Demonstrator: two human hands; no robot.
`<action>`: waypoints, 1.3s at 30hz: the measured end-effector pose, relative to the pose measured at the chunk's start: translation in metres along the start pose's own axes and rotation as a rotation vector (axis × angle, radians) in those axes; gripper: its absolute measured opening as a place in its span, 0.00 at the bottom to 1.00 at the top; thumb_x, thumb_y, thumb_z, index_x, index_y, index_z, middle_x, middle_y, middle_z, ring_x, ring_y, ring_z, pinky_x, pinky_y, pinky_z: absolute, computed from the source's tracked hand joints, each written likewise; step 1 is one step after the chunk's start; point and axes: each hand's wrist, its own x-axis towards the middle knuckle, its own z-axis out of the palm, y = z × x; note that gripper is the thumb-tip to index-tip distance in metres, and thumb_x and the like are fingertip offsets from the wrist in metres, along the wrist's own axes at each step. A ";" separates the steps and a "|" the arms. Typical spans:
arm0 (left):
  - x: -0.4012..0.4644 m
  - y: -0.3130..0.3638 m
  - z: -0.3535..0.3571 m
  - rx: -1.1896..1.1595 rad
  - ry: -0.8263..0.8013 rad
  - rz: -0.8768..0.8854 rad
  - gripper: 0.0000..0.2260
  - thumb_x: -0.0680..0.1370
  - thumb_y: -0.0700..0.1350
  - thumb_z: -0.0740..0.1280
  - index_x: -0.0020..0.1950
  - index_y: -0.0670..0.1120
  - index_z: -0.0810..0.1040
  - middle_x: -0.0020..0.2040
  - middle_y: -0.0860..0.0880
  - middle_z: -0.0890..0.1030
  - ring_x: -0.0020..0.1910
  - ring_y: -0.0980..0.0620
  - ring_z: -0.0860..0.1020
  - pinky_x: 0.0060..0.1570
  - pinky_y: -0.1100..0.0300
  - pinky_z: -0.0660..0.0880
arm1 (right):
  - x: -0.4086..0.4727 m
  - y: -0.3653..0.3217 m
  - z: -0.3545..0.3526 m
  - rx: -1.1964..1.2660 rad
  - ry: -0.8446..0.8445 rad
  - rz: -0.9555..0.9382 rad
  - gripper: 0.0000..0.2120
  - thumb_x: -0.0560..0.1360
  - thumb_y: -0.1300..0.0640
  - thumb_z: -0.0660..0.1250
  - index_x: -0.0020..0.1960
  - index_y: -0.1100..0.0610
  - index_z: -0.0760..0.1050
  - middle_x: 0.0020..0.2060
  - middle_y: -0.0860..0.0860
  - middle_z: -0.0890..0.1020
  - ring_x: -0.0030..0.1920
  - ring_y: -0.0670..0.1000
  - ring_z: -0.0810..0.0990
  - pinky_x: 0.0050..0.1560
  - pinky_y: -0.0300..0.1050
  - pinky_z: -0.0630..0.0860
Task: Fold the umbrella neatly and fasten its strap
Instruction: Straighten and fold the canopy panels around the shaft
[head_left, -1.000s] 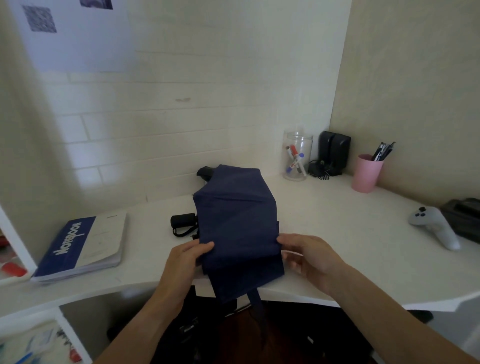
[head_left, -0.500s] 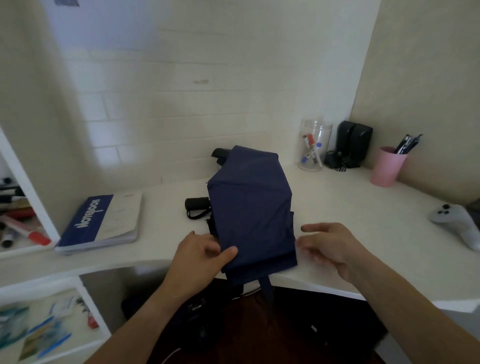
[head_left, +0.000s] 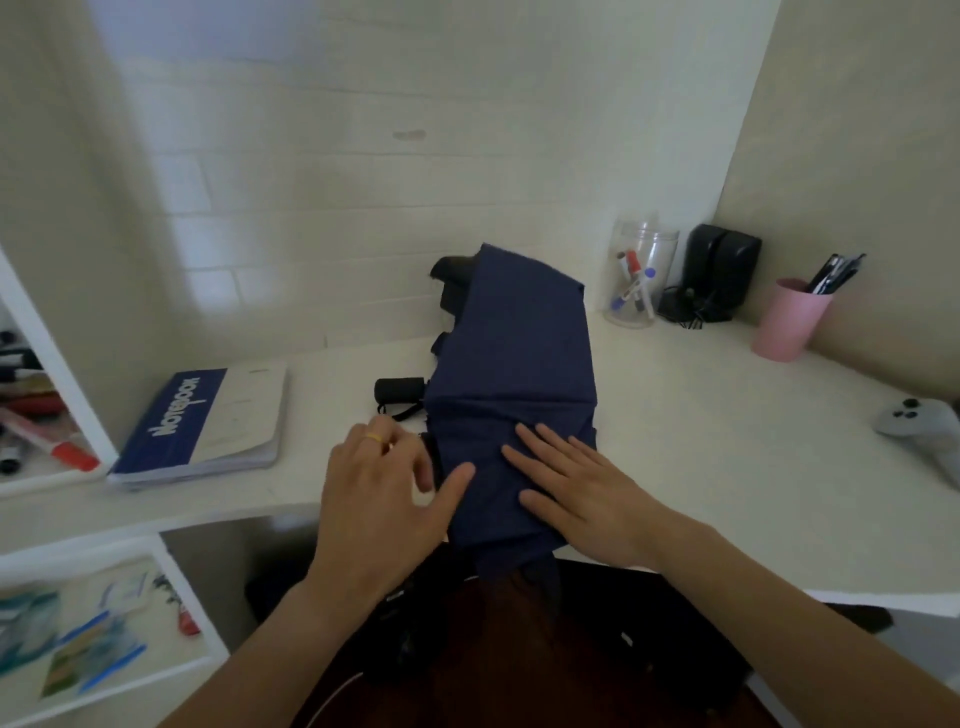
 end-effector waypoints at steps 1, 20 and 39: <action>0.004 0.004 0.003 -0.044 0.065 0.129 0.14 0.78 0.60 0.66 0.40 0.51 0.77 0.49 0.51 0.77 0.50 0.51 0.75 0.54 0.54 0.73 | 0.001 -0.001 0.000 0.011 -0.012 -0.002 0.38 0.74 0.32 0.32 0.81 0.43 0.42 0.81 0.42 0.40 0.80 0.44 0.36 0.80 0.47 0.39; 0.068 -0.032 0.044 0.174 -0.656 0.415 0.33 0.80 0.71 0.48 0.82 0.61 0.45 0.83 0.56 0.43 0.82 0.57 0.41 0.80 0.56 0.39 | 0.002 0.029 -0.013 0.065 -0.052 0.030 0.29 0.81 0.34 0.45 0.80 0.36 0.43 0.80 0.39 0.39 0.79 0.41 0.34 0.79 0.45 0.37; 0.039 -0.034 0.038 0.054 -0.743 0.472 0.28 0.81 0.69 0.48 0.80 0.66 0.48 0.83 0.60 0.43 0.80 0.63 0.39 0.81 0.56 0.41 | -0.006 0.037 -0.021 0.061 -0.137 -0.005 0.33 0.79 0.30 0.49 0.80 0.37 0.45 0.80 0.36 0.45 0.80 0.39 0.40 0.80 0.43 0.43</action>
